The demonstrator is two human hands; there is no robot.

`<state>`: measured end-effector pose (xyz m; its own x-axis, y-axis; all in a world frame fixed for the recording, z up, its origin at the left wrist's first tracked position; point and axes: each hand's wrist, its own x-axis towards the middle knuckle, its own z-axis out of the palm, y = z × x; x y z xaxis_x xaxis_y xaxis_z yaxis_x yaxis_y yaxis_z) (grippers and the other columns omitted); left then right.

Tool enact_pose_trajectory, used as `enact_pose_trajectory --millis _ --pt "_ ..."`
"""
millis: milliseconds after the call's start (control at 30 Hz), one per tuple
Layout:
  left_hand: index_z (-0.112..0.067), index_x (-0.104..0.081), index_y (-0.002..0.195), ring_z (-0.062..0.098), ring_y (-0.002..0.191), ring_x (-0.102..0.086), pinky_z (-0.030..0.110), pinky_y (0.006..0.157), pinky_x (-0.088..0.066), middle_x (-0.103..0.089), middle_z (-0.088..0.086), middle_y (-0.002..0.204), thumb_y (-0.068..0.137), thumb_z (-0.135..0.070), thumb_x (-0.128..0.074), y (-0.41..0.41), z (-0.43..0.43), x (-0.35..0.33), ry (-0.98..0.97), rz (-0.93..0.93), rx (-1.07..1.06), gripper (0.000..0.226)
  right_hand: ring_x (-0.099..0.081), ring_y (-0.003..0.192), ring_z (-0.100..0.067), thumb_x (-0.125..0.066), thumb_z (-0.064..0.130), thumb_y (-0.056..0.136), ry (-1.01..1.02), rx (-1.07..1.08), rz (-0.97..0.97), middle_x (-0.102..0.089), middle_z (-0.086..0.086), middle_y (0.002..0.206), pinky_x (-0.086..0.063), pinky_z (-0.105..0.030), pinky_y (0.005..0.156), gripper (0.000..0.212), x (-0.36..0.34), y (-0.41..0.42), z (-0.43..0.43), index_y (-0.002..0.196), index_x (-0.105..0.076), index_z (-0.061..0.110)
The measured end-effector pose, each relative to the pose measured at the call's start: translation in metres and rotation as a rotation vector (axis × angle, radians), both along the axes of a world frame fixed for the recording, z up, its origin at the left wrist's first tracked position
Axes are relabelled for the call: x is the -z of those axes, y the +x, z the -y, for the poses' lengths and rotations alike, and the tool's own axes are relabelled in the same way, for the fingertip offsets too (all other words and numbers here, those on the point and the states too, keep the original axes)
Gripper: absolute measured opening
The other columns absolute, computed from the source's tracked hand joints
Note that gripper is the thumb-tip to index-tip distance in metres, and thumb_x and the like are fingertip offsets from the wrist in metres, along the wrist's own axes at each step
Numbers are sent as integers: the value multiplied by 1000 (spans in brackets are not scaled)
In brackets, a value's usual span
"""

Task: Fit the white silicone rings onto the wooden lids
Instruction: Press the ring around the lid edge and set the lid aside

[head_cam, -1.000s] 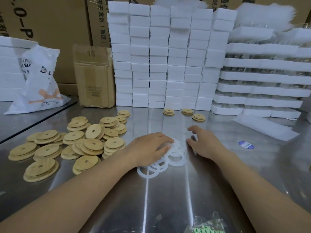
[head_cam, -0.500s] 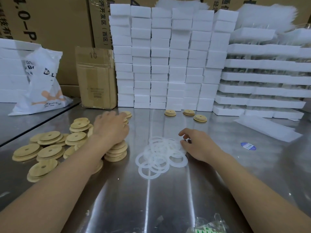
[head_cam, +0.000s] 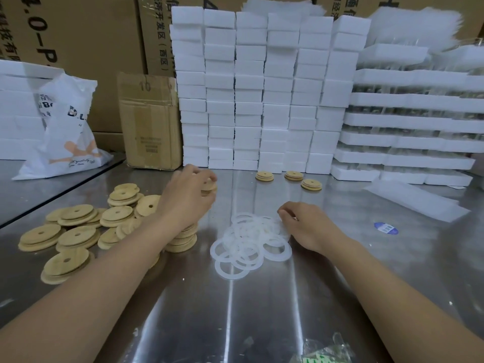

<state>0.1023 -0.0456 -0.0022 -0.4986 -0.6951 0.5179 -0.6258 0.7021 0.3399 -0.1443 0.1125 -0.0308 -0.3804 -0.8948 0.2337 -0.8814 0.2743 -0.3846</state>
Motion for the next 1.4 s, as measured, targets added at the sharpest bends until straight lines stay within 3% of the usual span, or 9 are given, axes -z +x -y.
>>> enact_pose_trajectory --millis 233,433,567,667,800,900,1033,1167,1400 --pt "-49 -52 134 12 124 -49 36 99 -47 -56 -13 128 97 -52 -65 -43 -49 18 164 29 360 40 -61 88 -14 -59 50 99 21 -30 -31 -61 13 95 -51 -36 81 22 3 -1 3 102 -69 31" --pt "-45 -39 152 19 133 -50 45 111 -42 -52 -8 145 99 -65 -52 -51 -56 38 183 262 336 59 -60 84 -10 -61 47 99 9 -47 -11 -61 11 94 -51 -35 76 18 5 -3 4 95 -65 31" --pt "-34 -64 131 16 116 -62 41 94 -52 -67 -13 124 79 -82 -59 -48 -51 34 288 198 229 71 -60 94 -16 -65 35 100 -56 -13 113 -63 10 96 -43 -27 71 14 3 -4 6 89 -62 27" --pt "-34 -75 95 9 86 -66 33 69 -47 -68 -15 89 73 -83 -67 -48 -49 34 310 101 217 54 -63 97 -15 -66 29 100 -171 14 191 -67 9 94 -40 -26 72 14 -3 -3 4 88 -63 22" --pt "-44 -70 122 9 113 -60 34 94 -50 -66 -13 118 72 -68 -86 -49 -51 31 375 -41 254 59 -61 90 -2 -66 26 101 -558 22 233 -66 11 91 -40 -23 76 14 -18 4 -1 88 -61 23" --pt "-51 -61 127 7 107 -64 23 83 -46 -68 -14 112 71 -45 -98 -50 -58 29 463 -244 288 67 -59 82 -3 -69 31 101 -712 -61 267 -65 8 91 -42 -17 71 12 -32 11 -8 90 -64 28" --pt "-47 -57 119 15 91 -71 23 72 -50 -72 -3 106 68 -29 -102 -54 -64 24 567 -467 283 71 -55 74 -19 -72 32 100 -743 -230 439 -67 6 83 -43 -21 68 11 -49 25 -15 89 -69 29" --pt "-31 -60 125 21 74 -80 22 58 -56 -78 8 116 73 -17 -100 -54 -68 18 900 -698 383 67 -55 66 -3 -77 34 96 -744 -276 692 -65 15 75 -43 -15 58 12 -62 35 -19 87 -74 26" --pt "-20 -62 138 43 104 -79 38 82 -58 -81 12 119 99 -27 -66 -52 -70 9 1304 -911 531 39 -54 65 -2 -77 31 96 -546 -267 695 -69 15 77 -45 -13 59 12 -53 28 -17 88 -77 22"
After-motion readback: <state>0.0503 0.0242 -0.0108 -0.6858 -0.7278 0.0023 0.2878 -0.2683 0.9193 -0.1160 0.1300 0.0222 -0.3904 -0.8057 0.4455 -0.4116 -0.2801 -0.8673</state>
